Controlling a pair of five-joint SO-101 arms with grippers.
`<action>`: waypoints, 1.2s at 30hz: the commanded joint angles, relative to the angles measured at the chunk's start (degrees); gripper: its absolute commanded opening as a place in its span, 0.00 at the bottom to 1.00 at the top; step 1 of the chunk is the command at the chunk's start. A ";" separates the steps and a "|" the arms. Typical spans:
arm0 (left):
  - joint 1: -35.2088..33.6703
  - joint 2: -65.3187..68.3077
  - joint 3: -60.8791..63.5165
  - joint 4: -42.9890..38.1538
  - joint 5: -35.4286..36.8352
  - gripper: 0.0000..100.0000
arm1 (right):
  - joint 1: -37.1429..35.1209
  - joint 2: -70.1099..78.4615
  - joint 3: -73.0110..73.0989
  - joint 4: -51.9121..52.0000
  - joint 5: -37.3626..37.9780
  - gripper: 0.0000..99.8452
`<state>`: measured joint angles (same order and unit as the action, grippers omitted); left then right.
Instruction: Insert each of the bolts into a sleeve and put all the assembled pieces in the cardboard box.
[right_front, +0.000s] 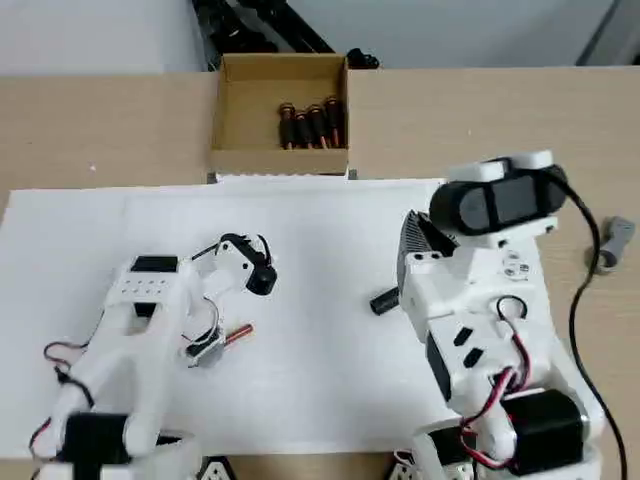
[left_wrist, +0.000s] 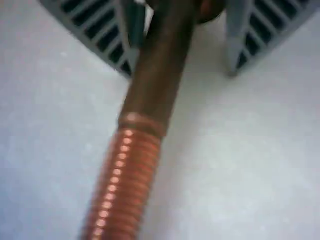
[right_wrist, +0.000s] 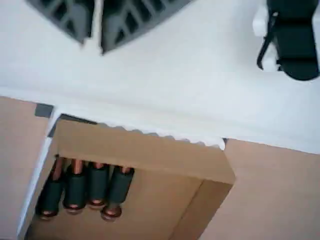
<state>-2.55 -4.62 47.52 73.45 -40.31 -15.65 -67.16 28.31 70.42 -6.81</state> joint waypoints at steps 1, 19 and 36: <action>0.18 9.41 -3.74 -0.79 -0.26 0.04 | 0.22 -0.75 0.62 -0.92 -0.09 0.00; 1.93 -12.40 -8.92 10.37 -7.21 0.01 | 0.57 -3.38 2.11 -0.75 -0.18 0.00; 2.64 -46.07 -9.36 18.29 -33.14 0.01 | 0.57 -3.30 2.20 -0.75 -0.18 0.00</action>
<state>2.90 -51.12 39.08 96.66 -68.88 -15.56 -70.42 30.77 70.42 -6.81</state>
